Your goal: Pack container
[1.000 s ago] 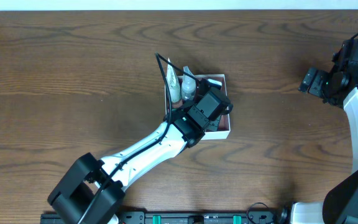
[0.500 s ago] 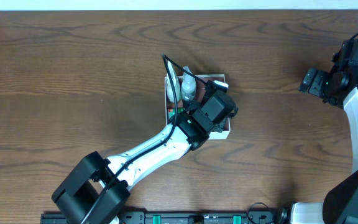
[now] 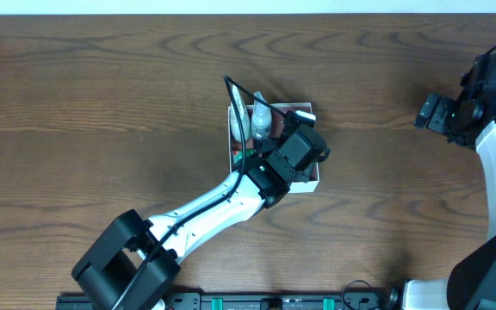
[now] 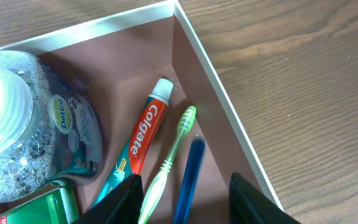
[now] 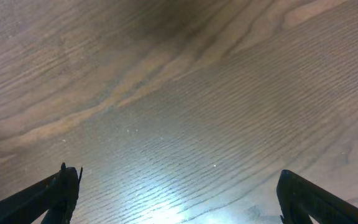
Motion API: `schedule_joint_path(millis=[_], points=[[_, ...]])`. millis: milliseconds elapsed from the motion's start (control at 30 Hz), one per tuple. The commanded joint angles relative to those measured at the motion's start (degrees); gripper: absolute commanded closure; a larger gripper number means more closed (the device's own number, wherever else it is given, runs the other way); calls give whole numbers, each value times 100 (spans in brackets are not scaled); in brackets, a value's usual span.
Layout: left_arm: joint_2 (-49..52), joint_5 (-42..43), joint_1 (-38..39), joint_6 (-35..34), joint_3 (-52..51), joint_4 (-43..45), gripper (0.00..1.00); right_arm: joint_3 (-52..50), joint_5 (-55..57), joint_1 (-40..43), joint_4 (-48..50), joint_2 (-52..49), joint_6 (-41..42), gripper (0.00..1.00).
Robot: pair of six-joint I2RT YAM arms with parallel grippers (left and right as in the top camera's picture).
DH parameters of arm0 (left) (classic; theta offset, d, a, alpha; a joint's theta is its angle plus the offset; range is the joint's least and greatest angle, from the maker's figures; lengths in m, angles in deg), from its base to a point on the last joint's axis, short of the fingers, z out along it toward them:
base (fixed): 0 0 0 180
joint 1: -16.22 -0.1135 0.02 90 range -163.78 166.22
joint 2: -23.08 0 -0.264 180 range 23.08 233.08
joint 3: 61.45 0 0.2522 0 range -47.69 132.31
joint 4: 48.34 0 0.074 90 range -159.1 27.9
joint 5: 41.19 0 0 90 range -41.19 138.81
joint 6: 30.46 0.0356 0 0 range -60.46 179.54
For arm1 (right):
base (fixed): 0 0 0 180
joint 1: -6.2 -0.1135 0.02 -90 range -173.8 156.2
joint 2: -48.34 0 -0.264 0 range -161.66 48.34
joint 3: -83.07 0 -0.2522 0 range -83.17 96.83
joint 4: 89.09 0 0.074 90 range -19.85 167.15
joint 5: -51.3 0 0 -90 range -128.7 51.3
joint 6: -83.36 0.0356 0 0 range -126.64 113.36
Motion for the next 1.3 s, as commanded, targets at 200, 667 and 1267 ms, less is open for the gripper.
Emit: schedule_joint_path(millis=[200,667,1267], points=[[66,-87,26,-9,17,195,54,-4,17,26,-4,-44,61,1],[-837,-90,26,278,20,109,54,-4,17,26,-4,-44,63,1],[-4503,-1246,24,1115,17,-3998,2,-4,17,26,-4,-44,63,1]])
